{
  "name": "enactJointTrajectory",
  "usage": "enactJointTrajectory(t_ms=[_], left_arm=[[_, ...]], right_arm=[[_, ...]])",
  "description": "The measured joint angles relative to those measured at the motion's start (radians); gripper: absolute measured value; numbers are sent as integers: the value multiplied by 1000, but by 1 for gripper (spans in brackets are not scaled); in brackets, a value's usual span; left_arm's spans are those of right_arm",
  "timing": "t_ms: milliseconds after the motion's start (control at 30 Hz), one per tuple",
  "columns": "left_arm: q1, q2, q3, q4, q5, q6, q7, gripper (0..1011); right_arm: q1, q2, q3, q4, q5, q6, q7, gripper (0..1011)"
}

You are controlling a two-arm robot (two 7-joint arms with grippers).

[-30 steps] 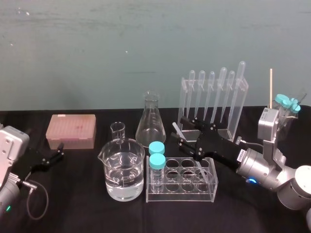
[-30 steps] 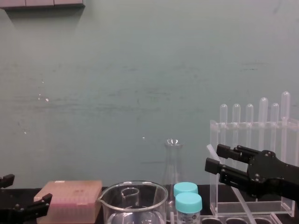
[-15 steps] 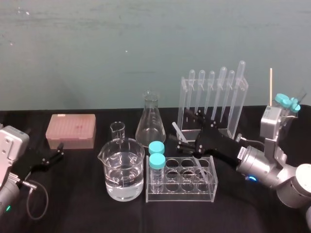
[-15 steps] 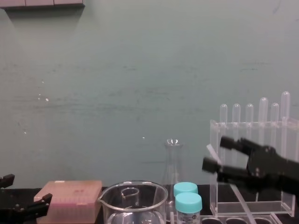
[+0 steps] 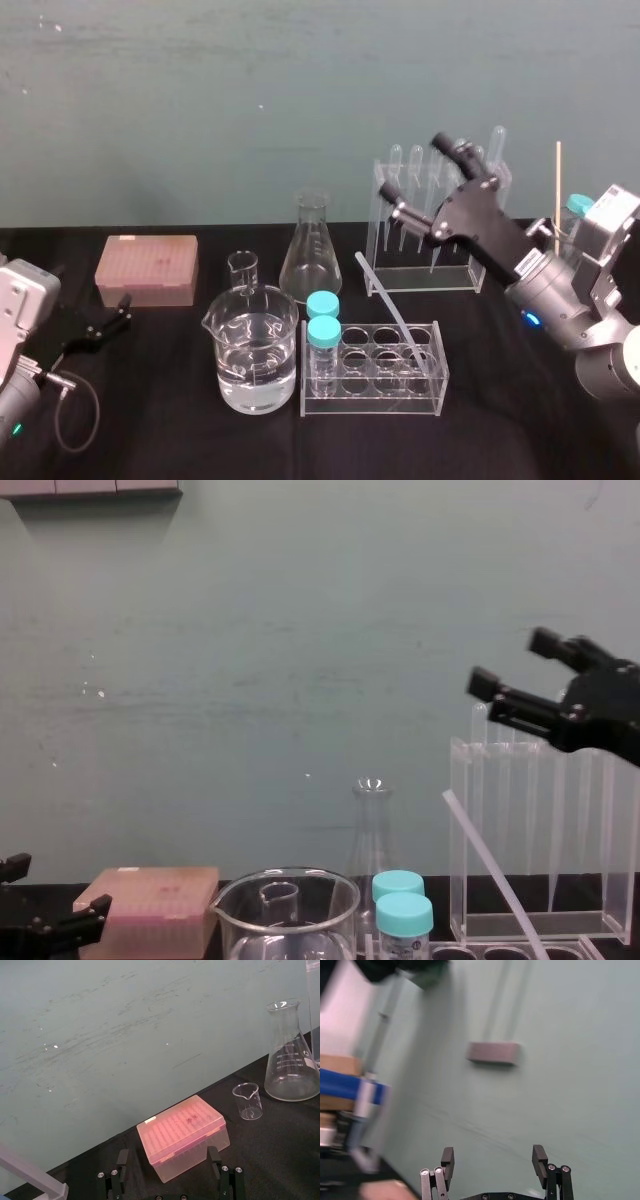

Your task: Pick up the stirring rod with one hand, then place it down.

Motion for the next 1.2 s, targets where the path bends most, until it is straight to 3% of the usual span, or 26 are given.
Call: enactJointTrajectory(t_ms=[67, 167, 200, 333, 500, 600, 733, 1200], left_arm=[[0, 0, 0, 0, 0, 0, 0, 1000], [0, 0, 0, 0, 0, 0, 0, 1000], [0, 0, 0, 0, 0, 0, 0, 1000], [0, 0, 0, 0, 0, 0, 0, 1000], [0, 0, 0, 0, 0, 0, 0, 1000], [0, 0, 0, 0, 0, 0, 0, 1000], [0, 0, 0, 0, 0, 0, 0, 1000], [0, 0, 0, 0, 0, 0, 0, 1000]], right_arm=[[-14, -1, 19, -12, -40, 18, -66, 1000], [-46, 2, 58, -30, -113, 86, -186, 1000], [-46, 2, 58, -30, -113, 86, -186, 1000], [-86, 16, 86, -50, -136, 193, -240, 1000], [-105, 25, 95, -54, -109, 299, -216, 1000], [-106, 29, 94, -50, -73, 391, -171, 1000], [-98, 31, 86, -40, -49, 449, -146, 1000], [-96, 32, 84, -38, -45, 452, -140, 1000]])
